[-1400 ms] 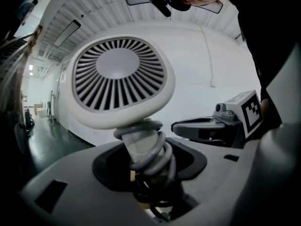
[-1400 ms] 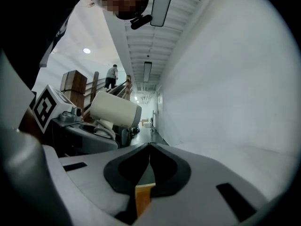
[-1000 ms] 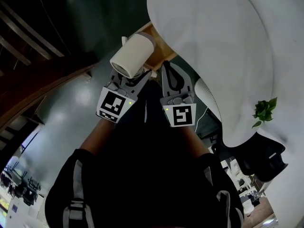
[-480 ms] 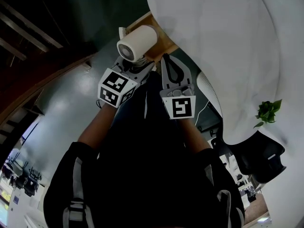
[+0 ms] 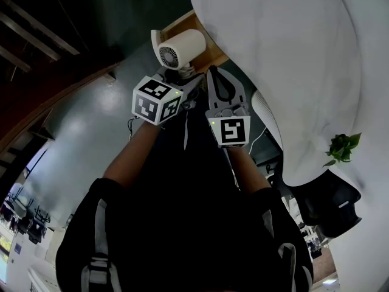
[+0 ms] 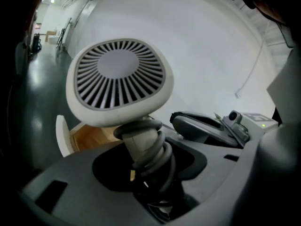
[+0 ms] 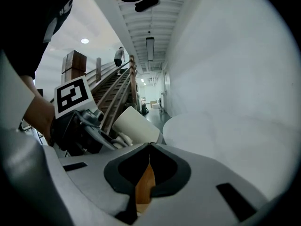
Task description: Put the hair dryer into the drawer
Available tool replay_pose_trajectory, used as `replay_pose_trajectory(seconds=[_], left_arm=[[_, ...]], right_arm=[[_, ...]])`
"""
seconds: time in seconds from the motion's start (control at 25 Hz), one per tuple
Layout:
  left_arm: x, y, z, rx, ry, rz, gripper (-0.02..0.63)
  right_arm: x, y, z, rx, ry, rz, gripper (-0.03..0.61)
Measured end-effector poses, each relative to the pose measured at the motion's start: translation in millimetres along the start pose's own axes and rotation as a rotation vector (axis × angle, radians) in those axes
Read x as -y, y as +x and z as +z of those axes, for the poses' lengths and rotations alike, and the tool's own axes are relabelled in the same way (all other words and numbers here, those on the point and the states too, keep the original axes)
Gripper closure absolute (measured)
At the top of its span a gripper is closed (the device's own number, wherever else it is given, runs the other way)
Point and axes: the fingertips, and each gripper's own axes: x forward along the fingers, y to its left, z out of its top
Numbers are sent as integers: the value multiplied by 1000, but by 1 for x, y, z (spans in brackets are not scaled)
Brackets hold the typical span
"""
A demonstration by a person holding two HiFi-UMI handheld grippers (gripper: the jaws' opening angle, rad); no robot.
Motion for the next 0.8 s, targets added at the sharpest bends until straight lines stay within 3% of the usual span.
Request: replay_pose_trajectory(seconds=[0.28, 0.56, 0.64, 0.68, 0.8], left_arm=[[-12, 15, -9, -12, -115, 1, 408], [-19, 26, -11, -46, -191, 16, 407], [-21, 30, -13, -49, -215, 20, 407], [-23, 31, -13, -53, -227, 23, 407], [-27, 37, -16, -65, -257, 34, 407]], right_arm=[[0, 8, -13, 24, -44, 36, 554], [-4, 2, -31, -45, -27, 75, 551], [-9, -1, -33, -43, 0, 98, 515], [-12, -1, -34, -39, 16, 110, 462], [-20, -1, -42, -63, 29, 147, 437]])
